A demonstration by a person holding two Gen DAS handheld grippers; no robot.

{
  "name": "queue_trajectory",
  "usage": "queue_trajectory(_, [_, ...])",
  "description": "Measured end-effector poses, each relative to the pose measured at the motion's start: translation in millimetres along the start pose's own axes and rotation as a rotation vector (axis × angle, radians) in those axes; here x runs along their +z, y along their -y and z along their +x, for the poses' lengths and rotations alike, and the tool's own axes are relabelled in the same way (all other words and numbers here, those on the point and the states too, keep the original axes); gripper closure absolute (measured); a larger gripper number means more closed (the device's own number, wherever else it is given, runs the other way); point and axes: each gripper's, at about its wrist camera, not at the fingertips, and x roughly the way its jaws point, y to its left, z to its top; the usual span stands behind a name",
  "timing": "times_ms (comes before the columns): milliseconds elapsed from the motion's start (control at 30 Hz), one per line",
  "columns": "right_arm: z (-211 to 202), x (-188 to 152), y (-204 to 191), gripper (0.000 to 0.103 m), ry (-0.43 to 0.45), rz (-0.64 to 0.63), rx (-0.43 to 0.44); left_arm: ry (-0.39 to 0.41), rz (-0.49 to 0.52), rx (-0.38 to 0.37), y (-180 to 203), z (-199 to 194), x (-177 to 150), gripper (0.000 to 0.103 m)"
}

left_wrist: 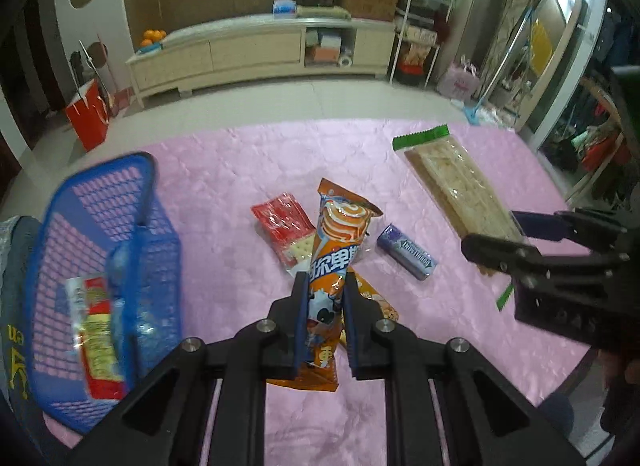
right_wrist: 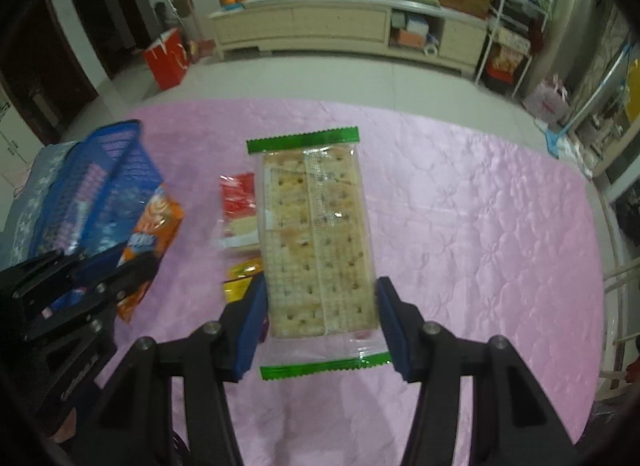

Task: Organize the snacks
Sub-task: 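Lift and carry the sausage stick and cracker pack over the blue basket with both tools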

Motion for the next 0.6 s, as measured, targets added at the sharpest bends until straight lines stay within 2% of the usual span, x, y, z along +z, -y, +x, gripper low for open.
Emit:
queue_trajectory(300, [-59.9, -2.2, -56.6, 0.044, 0.09, -0.055, 0.014, 0.121, 0.001, -0.015, -30.7, -79.3, -12.5, 0.088])
queue_trajectory(400, [-66.5, -4.3, -71.0, 0.044, 0.106, -0.08, 0.029, 0.14, 0.005, 0.019, -47.3, -99.5, -19.2, 0.088])
queue_trajectory(600, [-62.9, 8.5, -121.0, 0.044, 0.114, -0.125, 0.073, 0.18, -0.02, 0.039, -91.3, -129.0, -31.0, 0.088])
